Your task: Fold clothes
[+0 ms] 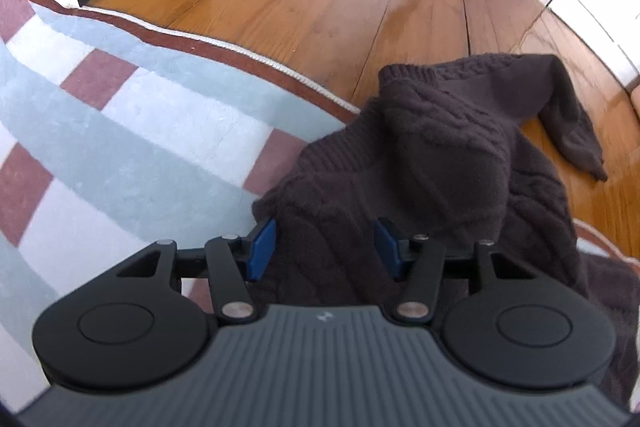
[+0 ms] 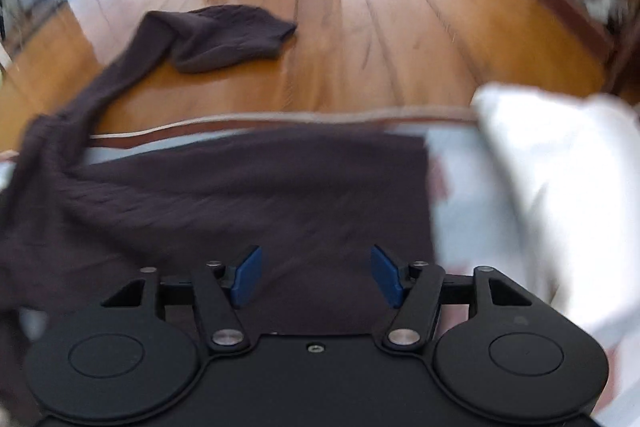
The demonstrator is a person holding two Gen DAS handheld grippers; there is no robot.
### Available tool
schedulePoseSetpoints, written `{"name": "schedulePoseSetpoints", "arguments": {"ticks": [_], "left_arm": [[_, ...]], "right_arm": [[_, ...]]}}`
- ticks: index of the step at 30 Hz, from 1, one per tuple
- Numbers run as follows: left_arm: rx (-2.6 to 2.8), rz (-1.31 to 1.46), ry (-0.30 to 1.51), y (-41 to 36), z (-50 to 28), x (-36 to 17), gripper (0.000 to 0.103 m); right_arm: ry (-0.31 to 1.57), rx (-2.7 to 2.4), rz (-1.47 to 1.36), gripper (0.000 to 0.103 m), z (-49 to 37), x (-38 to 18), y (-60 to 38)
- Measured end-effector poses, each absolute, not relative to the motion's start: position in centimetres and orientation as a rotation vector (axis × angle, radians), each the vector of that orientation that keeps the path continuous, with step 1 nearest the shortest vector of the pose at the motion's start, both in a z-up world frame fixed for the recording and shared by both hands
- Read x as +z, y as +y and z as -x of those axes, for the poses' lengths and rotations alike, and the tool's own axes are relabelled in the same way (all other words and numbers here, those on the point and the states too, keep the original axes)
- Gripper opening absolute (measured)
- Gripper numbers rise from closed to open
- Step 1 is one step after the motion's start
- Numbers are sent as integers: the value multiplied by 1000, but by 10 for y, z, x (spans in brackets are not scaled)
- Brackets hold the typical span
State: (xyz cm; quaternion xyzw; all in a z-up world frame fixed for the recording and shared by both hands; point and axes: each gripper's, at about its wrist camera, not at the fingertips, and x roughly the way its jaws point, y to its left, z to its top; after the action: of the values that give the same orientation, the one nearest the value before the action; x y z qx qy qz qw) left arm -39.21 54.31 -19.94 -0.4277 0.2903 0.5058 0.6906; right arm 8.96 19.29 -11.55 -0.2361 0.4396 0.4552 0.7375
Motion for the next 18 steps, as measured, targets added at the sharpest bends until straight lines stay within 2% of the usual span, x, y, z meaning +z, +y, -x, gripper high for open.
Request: {"name": "schedulePoseSetpoints", "arguments": {"ticks": [6, 9, 10, 11, 12, 13, 14, 15, 16, 18], "left_arm": [[1064, 972, 723, 540, 383, -213, 56], [1018, 925, 782, 537, 371, -215, 64], [1024, 916, 788, 538, 367, -215, 71], [1033, 906, 789, 538, 364, -215, 78], [1042, 895, 788, 538, 362, -214, 80], [1052, 885, 786, 538, 359, -214, 80], [1062, 874, 785, 537, 357, -214, 65], [1072, 864, 784, 537, 355, -213, 44], [1074, 820, 793, 534, 349, -211, 9], [1073, 714, 819, 524, 336, -204, 8]], "right_arm": [[1038, 867, 427, 68, -147, -157, 215], [1022, 829, 421, 69, -160, -175, 220], [1020, 819, 420, 69, -163, -182, 221], [1018, 810, 418, 79, -167, -188, 222], [1011, 805, 402, 90, -170, -193, 221], [996, 812, 374, 93, -171, -197, 219], [974, 835, 360, 93, -171, -199, 218], [943, 869, 354, 82, -169, -200, 217], [911, 907, 353, 70, -166, -199, 217], [847, 975, 366, 13, -158, -194, 221]]}}
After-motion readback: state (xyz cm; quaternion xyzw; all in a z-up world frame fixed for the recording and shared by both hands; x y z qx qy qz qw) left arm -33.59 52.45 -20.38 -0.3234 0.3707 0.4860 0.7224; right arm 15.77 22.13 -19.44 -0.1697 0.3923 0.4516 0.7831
